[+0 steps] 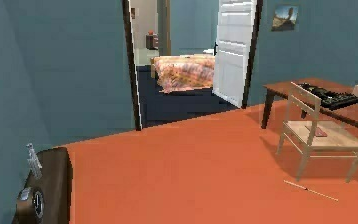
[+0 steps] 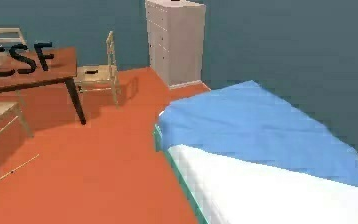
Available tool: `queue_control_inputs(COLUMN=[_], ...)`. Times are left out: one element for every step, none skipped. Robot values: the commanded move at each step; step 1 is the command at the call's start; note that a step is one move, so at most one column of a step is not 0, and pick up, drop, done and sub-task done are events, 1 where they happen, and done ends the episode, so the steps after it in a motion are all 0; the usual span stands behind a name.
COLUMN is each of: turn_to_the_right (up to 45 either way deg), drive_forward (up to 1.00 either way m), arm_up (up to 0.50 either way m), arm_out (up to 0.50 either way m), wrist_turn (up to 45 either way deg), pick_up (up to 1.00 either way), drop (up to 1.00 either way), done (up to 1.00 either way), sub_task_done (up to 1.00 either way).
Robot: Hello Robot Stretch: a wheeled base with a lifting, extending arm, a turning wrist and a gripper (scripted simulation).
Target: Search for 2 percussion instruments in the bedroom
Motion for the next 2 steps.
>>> queue_control_inputs(turn_to_the_right=[0.0, 0.0], drive_forward=[1.0, 1.0], arm_up=[0.0, 0.0], arm_out=[0.0, 0.0], wrist_turn=[0.0, 0.0], pick_up=[0.0, 0.0], drop=[0.0, 0.0], done=[0.0, 0.0], sub_task_done=[0.0, 0.0])
